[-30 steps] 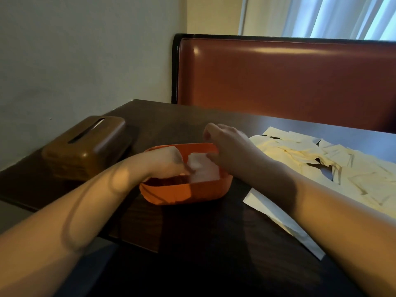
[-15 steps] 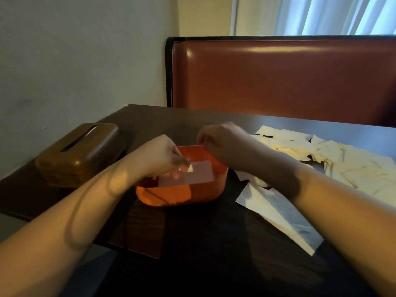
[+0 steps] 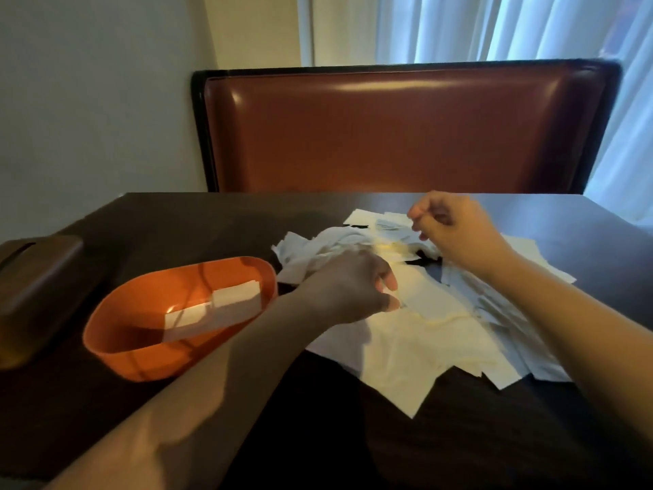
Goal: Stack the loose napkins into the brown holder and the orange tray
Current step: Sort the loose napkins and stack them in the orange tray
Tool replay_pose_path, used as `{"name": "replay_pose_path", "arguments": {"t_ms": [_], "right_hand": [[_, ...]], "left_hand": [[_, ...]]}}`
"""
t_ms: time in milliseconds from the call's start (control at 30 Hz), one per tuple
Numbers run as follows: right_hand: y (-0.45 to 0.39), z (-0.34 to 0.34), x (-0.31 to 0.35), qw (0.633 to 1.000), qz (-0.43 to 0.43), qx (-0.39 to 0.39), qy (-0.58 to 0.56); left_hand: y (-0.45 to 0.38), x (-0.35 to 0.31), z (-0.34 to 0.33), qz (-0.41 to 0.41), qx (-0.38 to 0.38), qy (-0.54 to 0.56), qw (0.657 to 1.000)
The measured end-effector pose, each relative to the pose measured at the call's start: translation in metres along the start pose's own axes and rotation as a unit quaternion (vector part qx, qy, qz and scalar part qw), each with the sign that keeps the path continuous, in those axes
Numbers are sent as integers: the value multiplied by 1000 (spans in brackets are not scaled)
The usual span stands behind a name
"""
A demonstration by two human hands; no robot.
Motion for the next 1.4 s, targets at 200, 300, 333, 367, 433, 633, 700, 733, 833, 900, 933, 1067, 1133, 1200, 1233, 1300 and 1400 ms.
{"name": "replay_pose_path", "arguments": {"t_ms": [200, 300, 333, 367, 433, 633, 700, 733, 833, 900, 933, 1067, 1133, 1200, 1233, 1300, 1400], "right_hand": [[15, -30, -57, 987, -54, 129, 76], [13, -35, -60, 982, -49, 169, 70], [13, -36, -59, 981, -51, 175, 60], [13, -37, -59, 981, -53, 178, 54], [13, -38, -59, 980, -52, 183, 55], [22, -28, -61, 987, -40, 151, 22], [24, -23, -60, 991, -41, 130, -4], [24, -22, -59, 991, -44, 129, -11], [25, -20, -58, 991, -40, 131, -4], [25, -16, -55, 995, -29, 86, -38], [25, -11, -54, 995, -29, 49, -77], [27, 8, -45, 968, -50, -50, -241], [26, 16, -42, 959, -45, -62, -272], [26, 20, -38, 940, -56, -50, -332], [27, 20, -35, 928, -65, -26, -367], [30, 17, -28, 905, -78, 31, -416], [35, 10, -18, 885, -74, 120, -443]], "left_hand": [[-23, 3, -23, 38, -20, -55, 998], [-21, 12, -27, 85, -51, -136, 986], [-20, 16, -28, 103, -50, -157, 981], [-19, 18, -27, 116, -40, -162, 979], [-19, 23, -27, 125, -3, -123, 985], [-18, 31, -35, 74, 57, 36, 995], [-19, 30, -39, 34, 50, 77, 995], [-20, 28, -39, 16, 35, 97, 995], [-21, 21, -35, -20, -58, 157, 986], [-20, 19, -31, -26, -134, 222, 965], [-19, 19, -29, -26, -159, 259, 952], [-17, 20, -27, -10, -193, 357, 914], [-18, 22, -27, 13, -188, 405, 895], [-19, 26, -27, 29, -188, 440, 878], [-20, 28, -28, 36, -188, 453, 871], [-20, 32, -28, 53, -190, 469, 861], [-19, 32, -25, 66, -202, 477, 853]]}}
Point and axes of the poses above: each hand's wrist, its own y-axis away from the middle knuckle, its own z-axis out of the back of the hand, x = y × z, the point moved 4 cm from there along -y, towards the middle knuckle, and after that the axes turned 4 degrees about -y, right-handed, at the moved point
